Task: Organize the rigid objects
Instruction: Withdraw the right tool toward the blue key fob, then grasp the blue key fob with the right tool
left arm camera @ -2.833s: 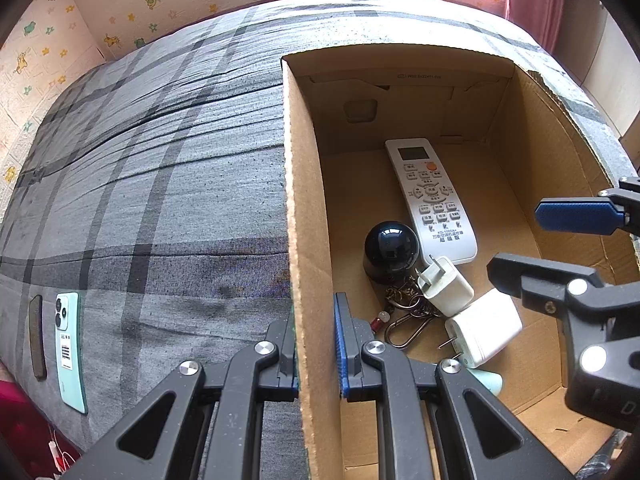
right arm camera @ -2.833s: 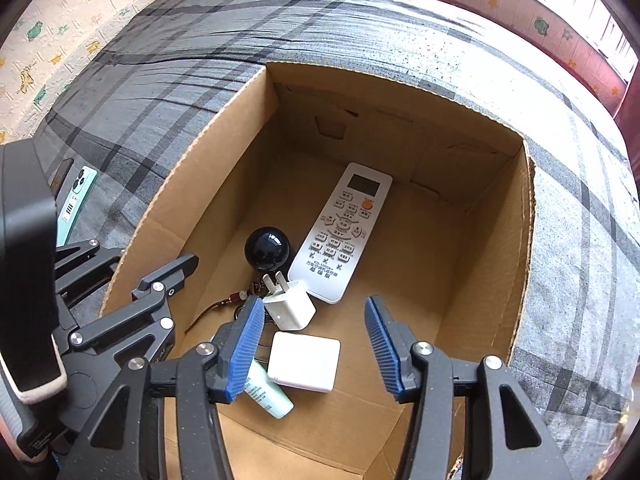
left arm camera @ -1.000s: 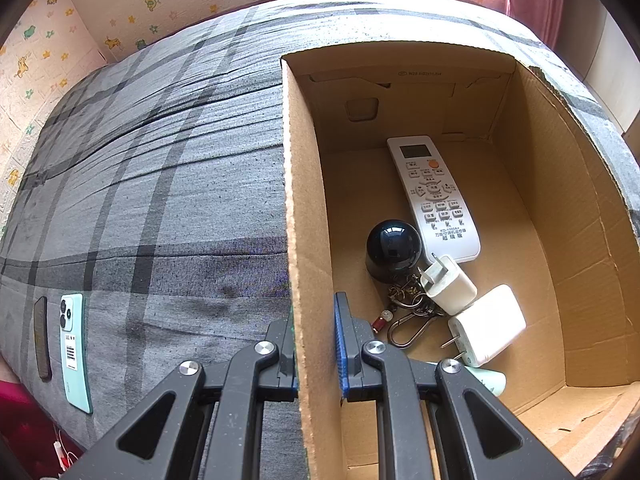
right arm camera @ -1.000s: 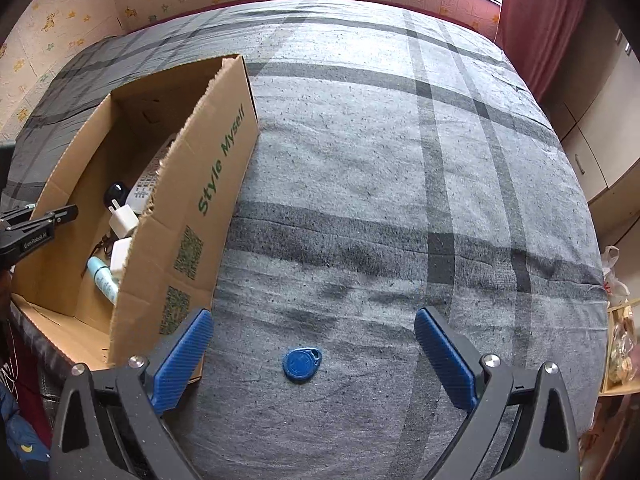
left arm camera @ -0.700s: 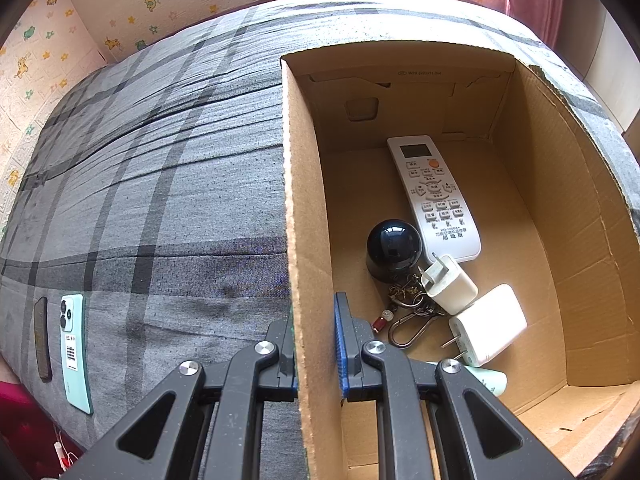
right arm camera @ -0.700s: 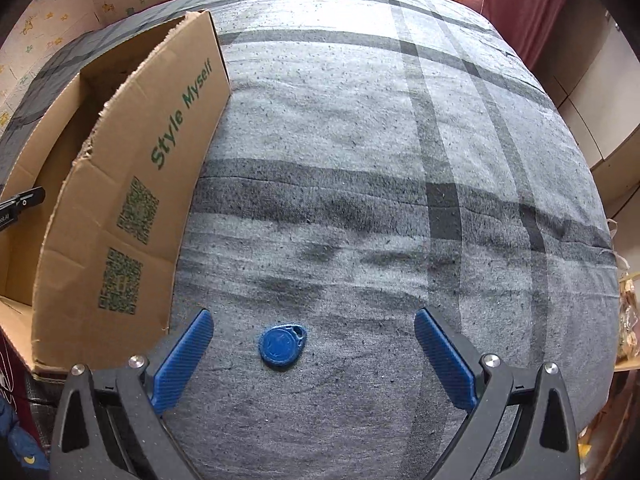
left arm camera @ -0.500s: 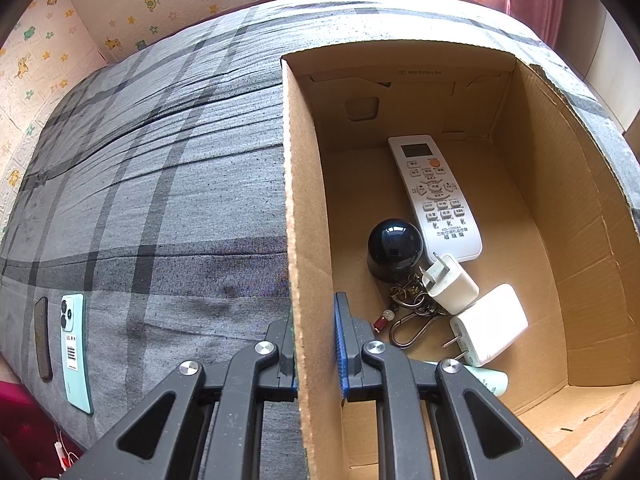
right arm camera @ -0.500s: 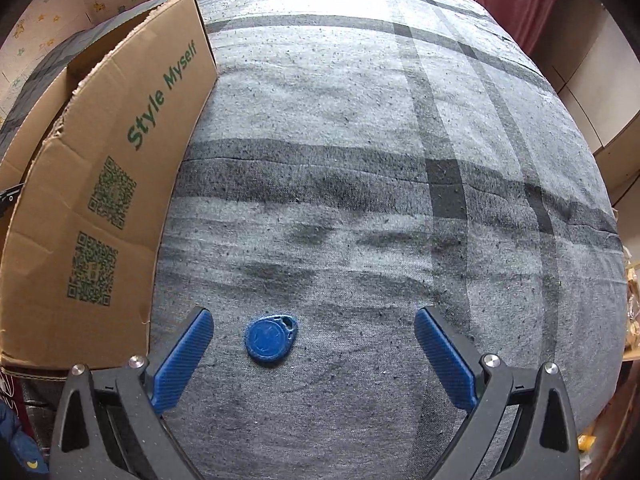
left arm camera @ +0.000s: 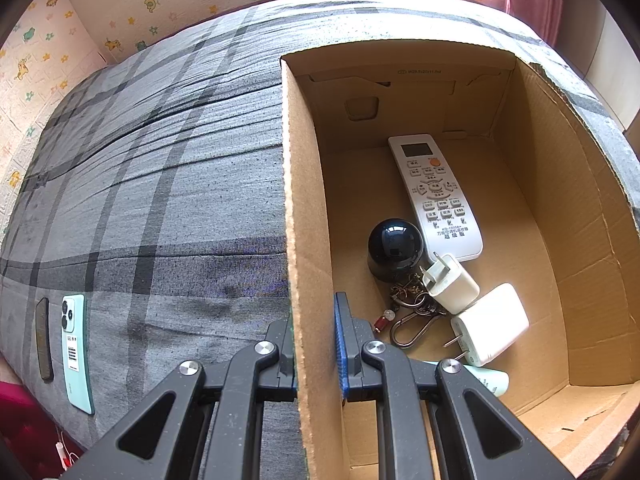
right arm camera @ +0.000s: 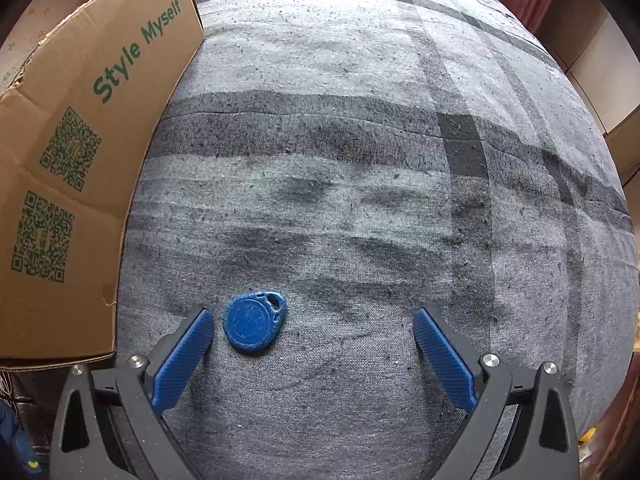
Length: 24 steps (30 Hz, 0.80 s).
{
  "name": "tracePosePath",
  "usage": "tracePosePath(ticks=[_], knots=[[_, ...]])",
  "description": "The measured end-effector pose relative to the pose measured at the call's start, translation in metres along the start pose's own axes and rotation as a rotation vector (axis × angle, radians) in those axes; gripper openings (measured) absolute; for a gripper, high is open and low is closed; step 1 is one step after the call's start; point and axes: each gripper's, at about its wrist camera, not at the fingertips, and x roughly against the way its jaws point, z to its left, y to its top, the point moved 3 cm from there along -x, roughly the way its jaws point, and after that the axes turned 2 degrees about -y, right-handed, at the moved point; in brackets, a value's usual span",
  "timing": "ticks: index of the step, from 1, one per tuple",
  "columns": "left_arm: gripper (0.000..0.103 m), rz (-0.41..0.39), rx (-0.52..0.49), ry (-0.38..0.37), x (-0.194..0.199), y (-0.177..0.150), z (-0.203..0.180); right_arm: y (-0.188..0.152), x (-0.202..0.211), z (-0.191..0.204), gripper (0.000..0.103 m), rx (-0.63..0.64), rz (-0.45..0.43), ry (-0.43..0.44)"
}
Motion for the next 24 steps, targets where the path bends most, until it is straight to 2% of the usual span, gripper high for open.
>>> tracePosePath(ticks=[6, 9, 11, 12, 14, 16, 24], knots=[[0.015, 0.0, -0.001, 0.002, 0.0, 0.0, 0.0, 0.0, -0.002, 0.0, 0.101, -0.004, 0.001, 0.009], [0.015, 0.0, 0.0, 0.002, 0.0, -0.001, 0.0, -0.001, -0.001, 0.0, 0.091, 0.004, 0.0, 0.014], [0.015, 0.0, 0.0, 0.003, 0.0, -0.001, 0.0, -0.002, 0.005, 0.003, 0.072, 0.006, -0.002, 0.019], [0.016, 0.0, 0.0, 0.006, 0.0, -0.001, 0.0, -0.002, 0.007, 0.003, 0.067, 0.009, -0.005, 0.018], [0.016, 0.0, 0.0, 0.005, 0.0, 0.0, 0.0, 0.001, 0.011, 0.006, 0.043, 0.029, -0.003, 0.011], [0.016, 0.0, -0.002, 0.007, 0.0, 0.0, -0.001, 0.002, 0.014, 0.01, 0.032, 0.054, 0.0, 0.019], [0.016, 0.001, -0.007, 0.01, 0.001, 0.0, -0.002, 0.002, 0.025, 0.008, 0.032, 0.058, -0.005, 0.032]])
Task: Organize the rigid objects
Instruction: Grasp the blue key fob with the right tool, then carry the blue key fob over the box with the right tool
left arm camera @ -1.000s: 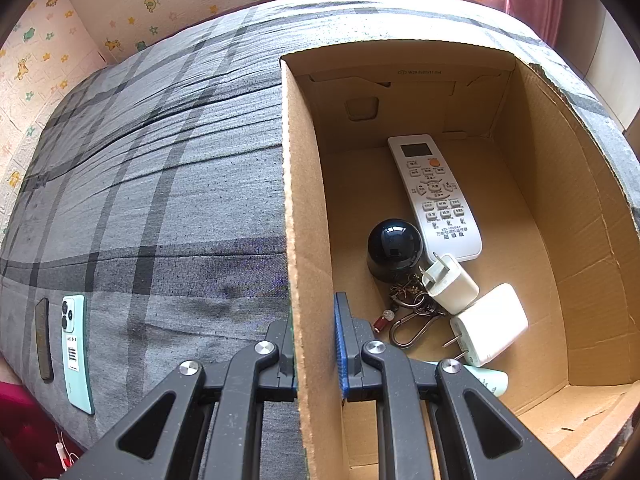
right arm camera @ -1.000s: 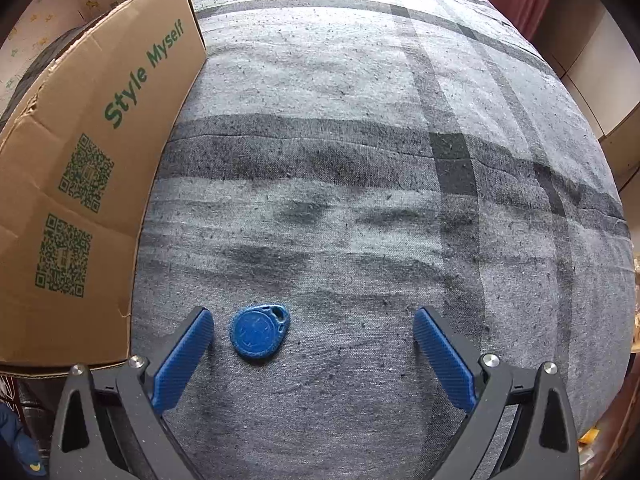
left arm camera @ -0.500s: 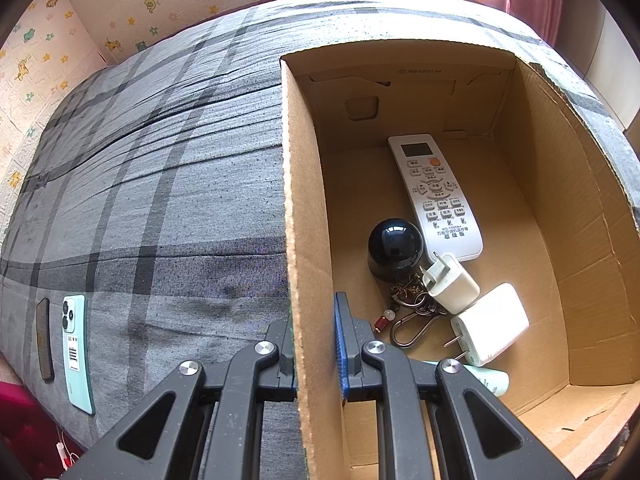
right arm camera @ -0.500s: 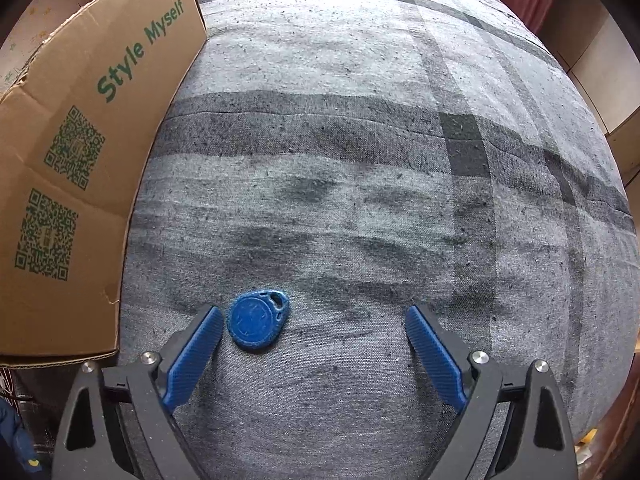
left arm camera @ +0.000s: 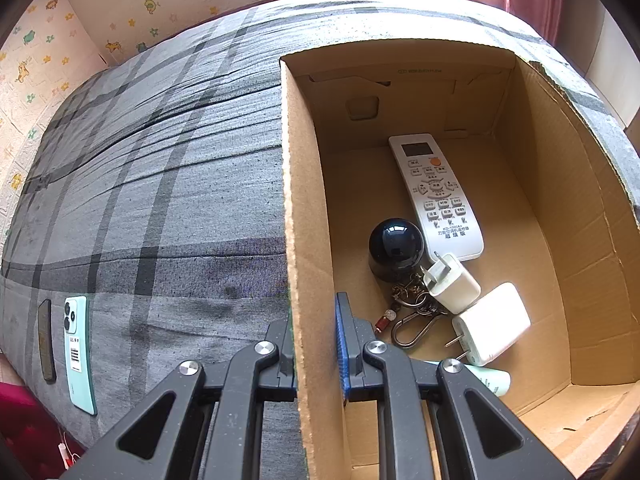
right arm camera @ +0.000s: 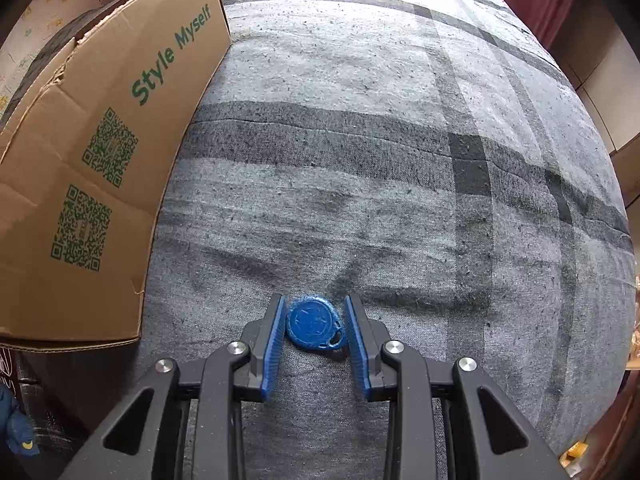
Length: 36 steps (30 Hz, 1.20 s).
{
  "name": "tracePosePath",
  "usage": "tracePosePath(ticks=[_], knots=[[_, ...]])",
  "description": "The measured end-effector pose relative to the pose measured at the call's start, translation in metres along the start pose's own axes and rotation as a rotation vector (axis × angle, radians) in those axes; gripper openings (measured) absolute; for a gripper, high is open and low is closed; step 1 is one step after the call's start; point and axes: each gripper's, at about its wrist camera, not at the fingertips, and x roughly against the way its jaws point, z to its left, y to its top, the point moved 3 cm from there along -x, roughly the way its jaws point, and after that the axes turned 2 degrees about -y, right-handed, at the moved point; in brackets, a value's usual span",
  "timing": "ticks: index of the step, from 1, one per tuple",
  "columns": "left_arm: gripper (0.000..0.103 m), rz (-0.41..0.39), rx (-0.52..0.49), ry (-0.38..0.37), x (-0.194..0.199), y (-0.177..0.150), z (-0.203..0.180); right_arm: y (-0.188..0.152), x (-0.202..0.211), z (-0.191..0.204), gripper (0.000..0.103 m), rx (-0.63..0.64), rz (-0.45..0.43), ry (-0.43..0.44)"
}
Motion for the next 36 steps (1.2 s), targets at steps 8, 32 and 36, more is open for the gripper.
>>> tracePosePath(ticks=[8, 32, 36], knots=[[0.016, -0.001, -0.002, -0.003, 0.0, 0.0, 0.0, 0.007, 0.016, -0.003, 0.032, 0.008, -0.023, 0.002], [0.016, 0.001, 0.007, -0.016, -0.002, 0.0, 0.003, 0.063, 0.095, 0.028, 0.032, 0.083, -0.166, 0.008], [0.016, 0.002, 0.008, -0.017, -0.002, 0.0, 0.003, 0.072, 0.105, 0.035, 0.032, 0.093, -0.187, 0.023]])
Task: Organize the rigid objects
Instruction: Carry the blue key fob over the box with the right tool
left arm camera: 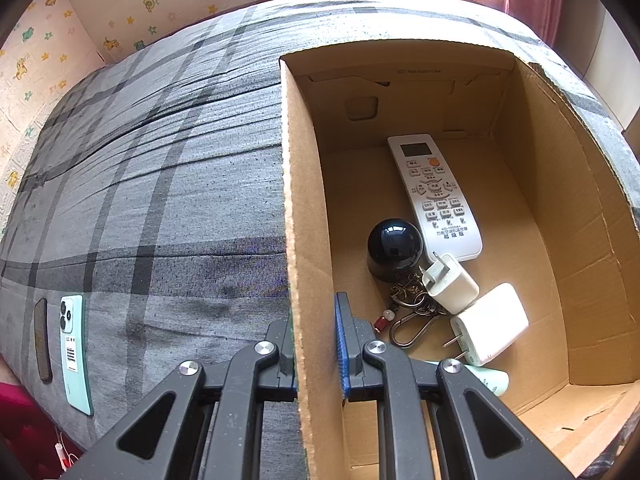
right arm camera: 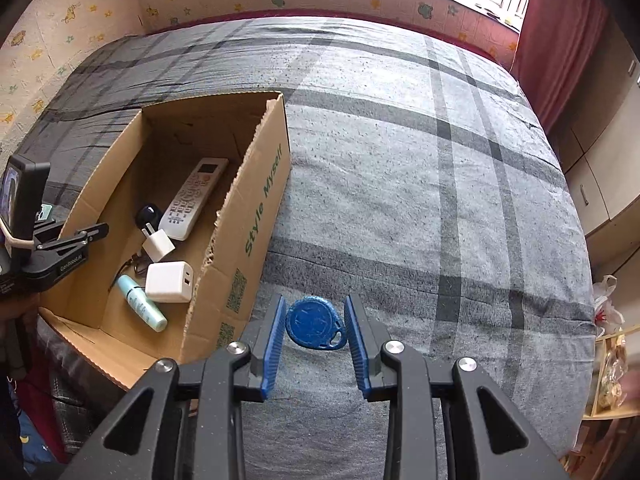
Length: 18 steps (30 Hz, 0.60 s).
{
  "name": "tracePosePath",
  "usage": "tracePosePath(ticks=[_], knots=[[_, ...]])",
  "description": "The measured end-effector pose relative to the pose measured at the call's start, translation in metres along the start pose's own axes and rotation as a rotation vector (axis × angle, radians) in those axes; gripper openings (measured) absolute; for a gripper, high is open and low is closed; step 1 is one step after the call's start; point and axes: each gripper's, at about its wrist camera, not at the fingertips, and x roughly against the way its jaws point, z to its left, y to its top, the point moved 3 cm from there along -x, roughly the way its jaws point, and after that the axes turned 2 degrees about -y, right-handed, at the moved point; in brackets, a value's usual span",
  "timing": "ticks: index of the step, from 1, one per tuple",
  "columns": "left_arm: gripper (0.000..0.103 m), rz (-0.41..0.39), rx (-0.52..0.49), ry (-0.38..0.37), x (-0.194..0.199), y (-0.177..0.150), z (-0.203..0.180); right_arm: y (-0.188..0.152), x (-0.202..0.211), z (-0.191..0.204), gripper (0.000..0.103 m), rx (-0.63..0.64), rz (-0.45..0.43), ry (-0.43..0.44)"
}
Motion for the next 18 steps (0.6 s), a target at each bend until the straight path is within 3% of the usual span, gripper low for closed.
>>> tracePosePath(ticks=[18], knots=[[0.016, -0.001, -0.005, -0.002, 0.0, 0.0, 0.0, 0.039, 0.006, 0.054, 0.032, 0.103, -0.054, 0.066]])
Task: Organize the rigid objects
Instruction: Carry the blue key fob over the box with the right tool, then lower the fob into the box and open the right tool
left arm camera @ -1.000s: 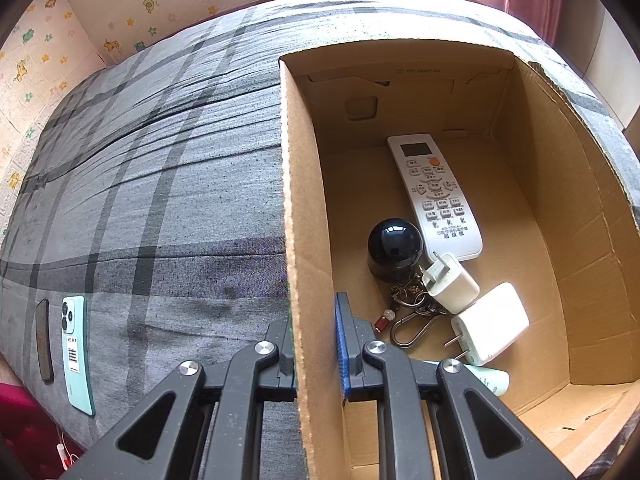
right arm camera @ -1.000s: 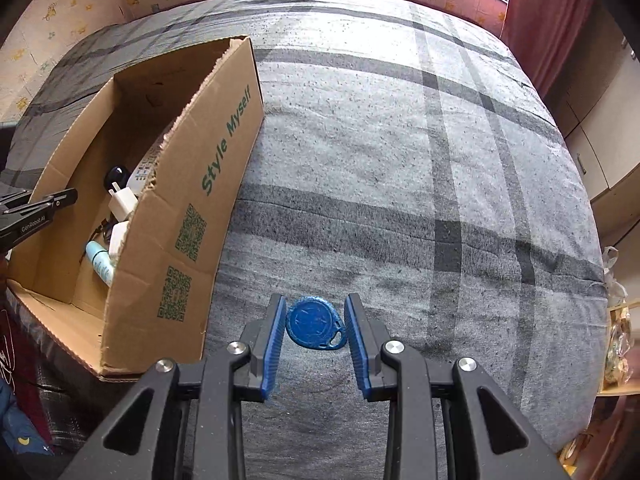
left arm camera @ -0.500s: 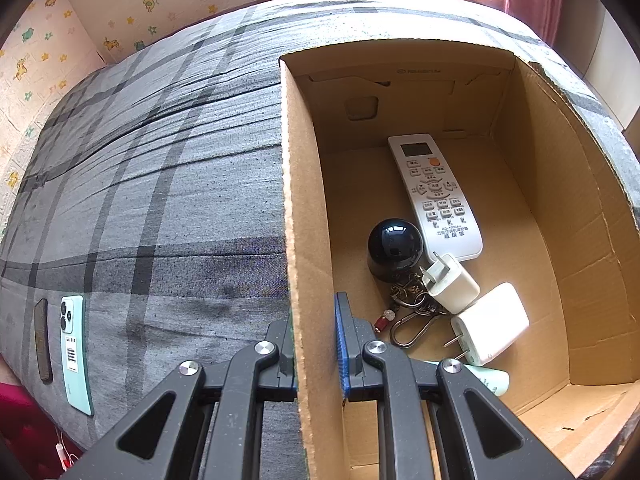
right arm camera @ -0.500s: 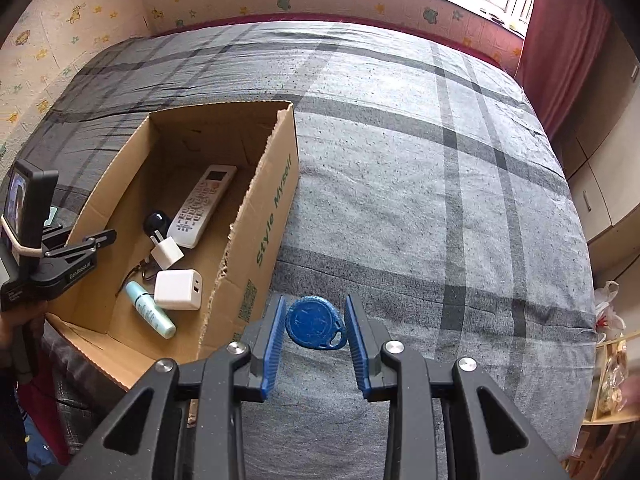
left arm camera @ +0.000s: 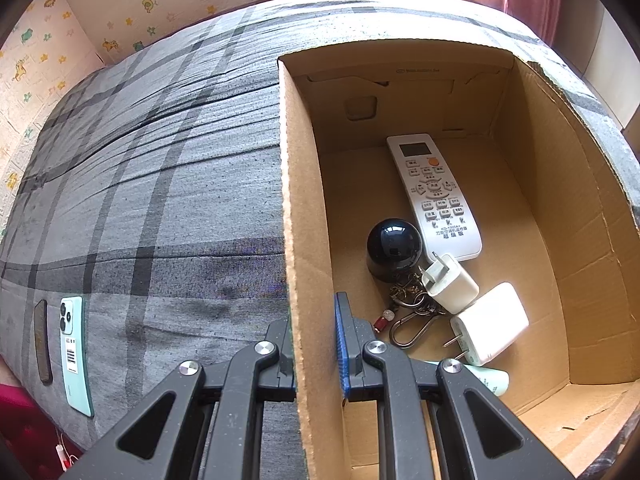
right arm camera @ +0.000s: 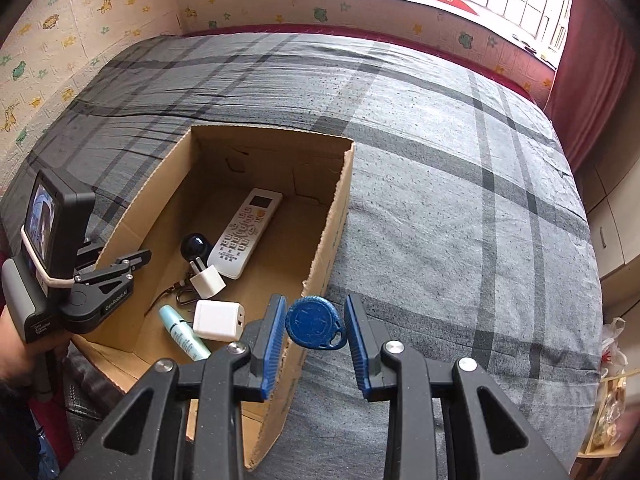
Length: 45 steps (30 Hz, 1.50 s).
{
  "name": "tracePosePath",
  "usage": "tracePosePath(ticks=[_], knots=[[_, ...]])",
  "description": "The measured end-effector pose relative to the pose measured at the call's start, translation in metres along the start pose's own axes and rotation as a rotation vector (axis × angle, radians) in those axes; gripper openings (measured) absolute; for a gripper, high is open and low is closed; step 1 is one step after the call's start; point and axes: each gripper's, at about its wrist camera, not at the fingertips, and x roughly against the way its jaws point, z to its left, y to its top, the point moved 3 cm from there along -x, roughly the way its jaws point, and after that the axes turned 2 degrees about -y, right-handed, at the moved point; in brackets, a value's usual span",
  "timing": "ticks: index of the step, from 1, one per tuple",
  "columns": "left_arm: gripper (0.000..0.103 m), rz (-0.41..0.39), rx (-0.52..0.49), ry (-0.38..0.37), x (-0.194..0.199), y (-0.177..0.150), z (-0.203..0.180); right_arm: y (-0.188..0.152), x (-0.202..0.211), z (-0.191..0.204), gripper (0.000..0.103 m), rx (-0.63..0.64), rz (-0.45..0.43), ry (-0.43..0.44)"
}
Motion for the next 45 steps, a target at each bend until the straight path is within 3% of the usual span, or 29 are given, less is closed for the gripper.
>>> tracePosePath(ticks=[16, 29, 45], knots=[[0.016, -0.002, 0.001, -0.002, 0.0, 0.0, 0.001, 0.021, -0.035, 0.05, 0.032, 0.081, 0.032, 0.066], [0.016, -0.003, 0.009, -0.014, 0.0, -0.001, 0.004, 0.022, -0.093, 0.082, 0.032, 0.131, 0.144, 0.085], [0.016, -0.005, 0.007, -0.013, 0.0, -0.001, 0.002, 0.025, -0.127, 0.095, 0.032, 0.121, 0.214, 0.094]])
